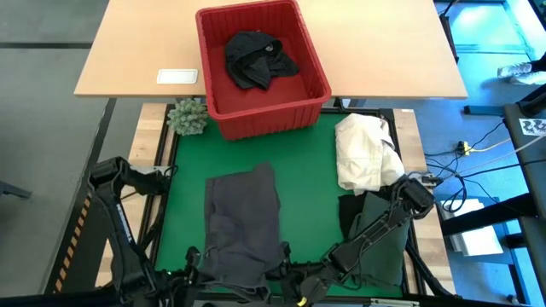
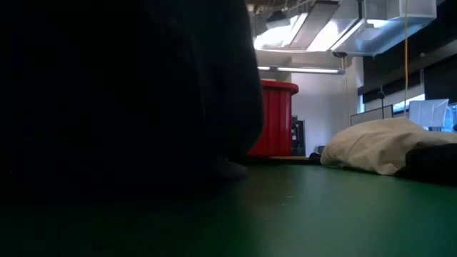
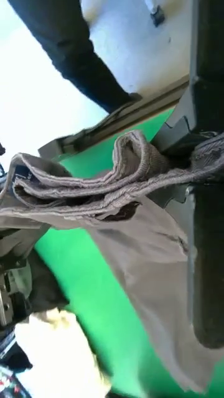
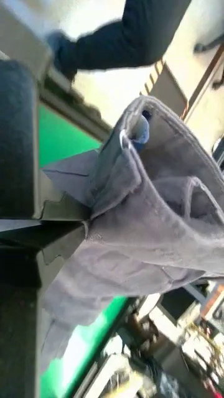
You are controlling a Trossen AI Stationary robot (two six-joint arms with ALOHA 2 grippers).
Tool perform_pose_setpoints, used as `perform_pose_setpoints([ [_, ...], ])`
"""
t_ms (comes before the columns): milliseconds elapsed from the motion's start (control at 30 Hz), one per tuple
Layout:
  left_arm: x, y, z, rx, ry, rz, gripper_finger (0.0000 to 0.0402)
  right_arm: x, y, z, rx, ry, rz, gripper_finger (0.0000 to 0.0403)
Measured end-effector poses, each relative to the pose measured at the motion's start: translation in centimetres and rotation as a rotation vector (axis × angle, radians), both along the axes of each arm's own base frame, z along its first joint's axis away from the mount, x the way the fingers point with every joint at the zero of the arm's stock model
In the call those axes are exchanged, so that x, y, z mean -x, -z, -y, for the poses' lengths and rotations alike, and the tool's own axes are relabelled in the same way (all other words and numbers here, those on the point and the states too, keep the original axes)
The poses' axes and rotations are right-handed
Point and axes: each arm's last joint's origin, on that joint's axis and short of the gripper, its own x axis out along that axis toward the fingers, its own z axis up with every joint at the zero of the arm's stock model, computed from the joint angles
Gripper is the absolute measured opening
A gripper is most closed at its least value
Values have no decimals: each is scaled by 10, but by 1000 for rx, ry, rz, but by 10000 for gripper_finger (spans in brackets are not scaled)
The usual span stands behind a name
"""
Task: Fold laundry
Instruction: Fold the gray pants
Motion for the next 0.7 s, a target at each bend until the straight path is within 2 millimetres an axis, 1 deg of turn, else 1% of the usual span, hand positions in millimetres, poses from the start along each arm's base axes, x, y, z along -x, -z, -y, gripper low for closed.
perform_pose_setpoints([
  [100, 4, -5, -7, 17, -4, 11, 24, -2, -2, 3, 22, 23, 15, 0],
  [200, 10, -1, -17, 71, -29, 15, 24, -5, -2, 7, 31, 28, 16, 0],
  [267, 12, 8, -21, 127, -38, 9, 24, -5, 3, 10, 4, 36, 13, 0],
  [400, 15, 38, -24, 238, -18, -2, 24, 2, 24, 18, -41, 50, 31, 0],
  [567, 17, 63, -29, 314, -7, 8, 24, 12, 40, 27, -139, 58, 144, 0],
  [633, 18, 65, -32, 320, -7, 17, 24, 16, 45, 33, -163, 71, 184, 0],
  [700, 19, 58, -36, 332, -20, 47, 24, 18, 44, 41, -184, 88, 217, 0],
])
